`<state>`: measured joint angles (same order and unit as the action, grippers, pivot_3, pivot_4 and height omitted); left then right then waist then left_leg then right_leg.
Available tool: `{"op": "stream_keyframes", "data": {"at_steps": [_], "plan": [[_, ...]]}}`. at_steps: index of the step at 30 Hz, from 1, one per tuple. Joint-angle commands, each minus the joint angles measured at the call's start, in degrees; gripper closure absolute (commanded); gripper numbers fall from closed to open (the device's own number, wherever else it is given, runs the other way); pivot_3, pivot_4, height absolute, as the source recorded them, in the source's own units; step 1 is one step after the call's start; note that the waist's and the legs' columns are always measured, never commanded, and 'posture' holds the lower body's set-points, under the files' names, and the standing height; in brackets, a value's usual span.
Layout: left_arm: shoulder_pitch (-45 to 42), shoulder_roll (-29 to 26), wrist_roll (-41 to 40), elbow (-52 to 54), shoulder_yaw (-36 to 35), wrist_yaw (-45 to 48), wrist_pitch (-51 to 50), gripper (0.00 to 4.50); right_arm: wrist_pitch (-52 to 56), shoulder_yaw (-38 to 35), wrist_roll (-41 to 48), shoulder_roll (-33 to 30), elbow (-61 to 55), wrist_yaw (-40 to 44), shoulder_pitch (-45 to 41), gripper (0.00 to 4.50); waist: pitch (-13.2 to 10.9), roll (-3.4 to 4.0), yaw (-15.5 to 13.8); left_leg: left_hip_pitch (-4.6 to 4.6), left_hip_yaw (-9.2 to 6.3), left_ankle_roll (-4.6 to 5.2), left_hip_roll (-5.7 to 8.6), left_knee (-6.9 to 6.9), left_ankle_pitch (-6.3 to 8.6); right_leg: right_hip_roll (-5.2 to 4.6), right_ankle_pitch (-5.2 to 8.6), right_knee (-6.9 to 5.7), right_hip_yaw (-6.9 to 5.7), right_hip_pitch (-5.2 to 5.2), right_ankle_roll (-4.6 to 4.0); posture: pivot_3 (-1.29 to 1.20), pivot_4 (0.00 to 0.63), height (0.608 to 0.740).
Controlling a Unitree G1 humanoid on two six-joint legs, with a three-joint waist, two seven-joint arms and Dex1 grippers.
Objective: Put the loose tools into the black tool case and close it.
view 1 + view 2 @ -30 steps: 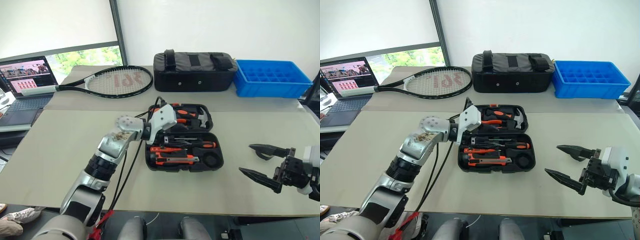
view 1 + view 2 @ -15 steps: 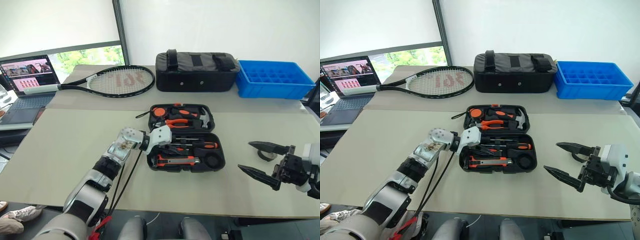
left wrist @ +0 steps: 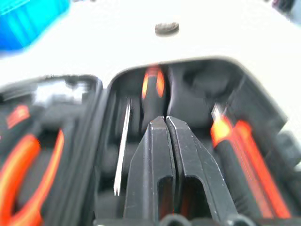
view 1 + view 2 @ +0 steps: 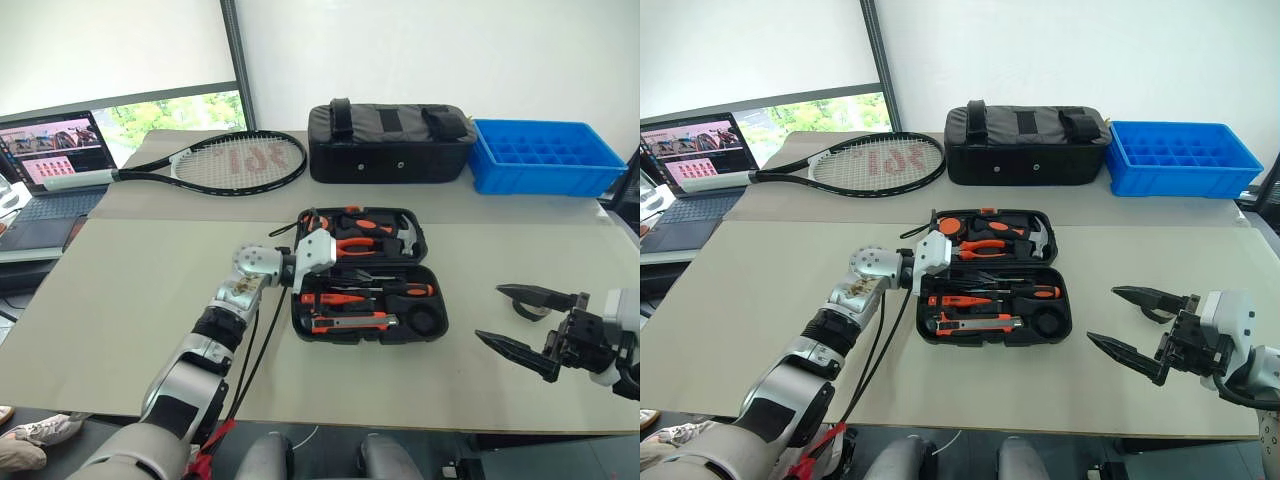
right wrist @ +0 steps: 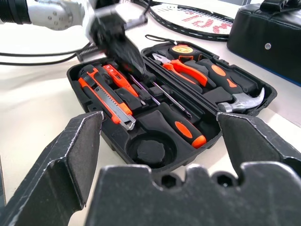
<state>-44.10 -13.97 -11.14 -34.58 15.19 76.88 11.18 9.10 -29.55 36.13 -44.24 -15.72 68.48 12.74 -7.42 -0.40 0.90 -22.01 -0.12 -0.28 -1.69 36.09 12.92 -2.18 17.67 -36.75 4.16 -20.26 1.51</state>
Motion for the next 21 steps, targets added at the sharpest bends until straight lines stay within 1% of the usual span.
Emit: {"op": "stream_keyframes", "data": {"at_steps": [1, 7, 13, 18, 21], "plan": [[0.4, -2.6, 4.9, -2.2, 3.4, 3.2, 5.6, 4.41, -1.6, -0.3, 0.3, 0.1, -0.3, 0.2, -0.7, 0.0, 0.0, 0.0, 0.0, 0.01, 0.0, 0.0, 0.0, 0.0, 0.0, 0.0, 0.0, 0.0, 0.0, 0.01, -0.01, 0.0, 0.15, 0.707], [-1.6, -1.9, 8.5, -7.9, 5.4, 3.9, 10.1, 4.41, -2.1, -0.5, 0.2, 0.3, -0.1, 0.3, -0.5, 0.0, 0.0, -0.01, -0.2, 0.04, -0.02, 0.0, 0.0, 0.12, 0.0, 0.01, 0.07, 0.02, 0.0, 0.0, 0.12, 0.0, 0.15, 0.707], [-2.8, -1.3, 12.2, -13.0, 6.8, 2.6, 15.7, 4.41, -2.8, -0.8, 0.1, 0.4, 0.1, 0.4, 0.5, 0.0, 0.0, 0.0, -0.3, 0.01, -0.03, 0.0, 0.02, 0.11, 0.0, 0.01, 0.07, 0.03, 0.0, 0.09, 0.12, 0.0, 0.15, 0.707], [-3.0, -2.3, 18.3, -16.2, 10.0, -0.4, 25.1, 4.41, -3.0, -0.8, 0.1, 0.4, 0.4, 0.4, 0.6, 0.0, 0.0, 0.01, -0.2, 0.03, -0.02, 0.0, 0.02, 0.12, 0.0, 0.0, 0.08, -0.01, 0.02, 0.19, 0.14, 0.0, 0.15, 0.707], [-2.5, -2.9, 22.7, -17.6, 12.6, -3.3, 30.3, 4.41, -3.2, -0.7, 0.0, 0.3, 0.6, 0.5, 0.6, 0.0, 0.3, 0.17, -0.3, 0.07, -0.02, 0.0, 0.03, 0.13, 0.0, 0.0, 0.08, -0.01, 0.02, 0.25, 0.15, 0.0, 0.15, 0.707]]}}
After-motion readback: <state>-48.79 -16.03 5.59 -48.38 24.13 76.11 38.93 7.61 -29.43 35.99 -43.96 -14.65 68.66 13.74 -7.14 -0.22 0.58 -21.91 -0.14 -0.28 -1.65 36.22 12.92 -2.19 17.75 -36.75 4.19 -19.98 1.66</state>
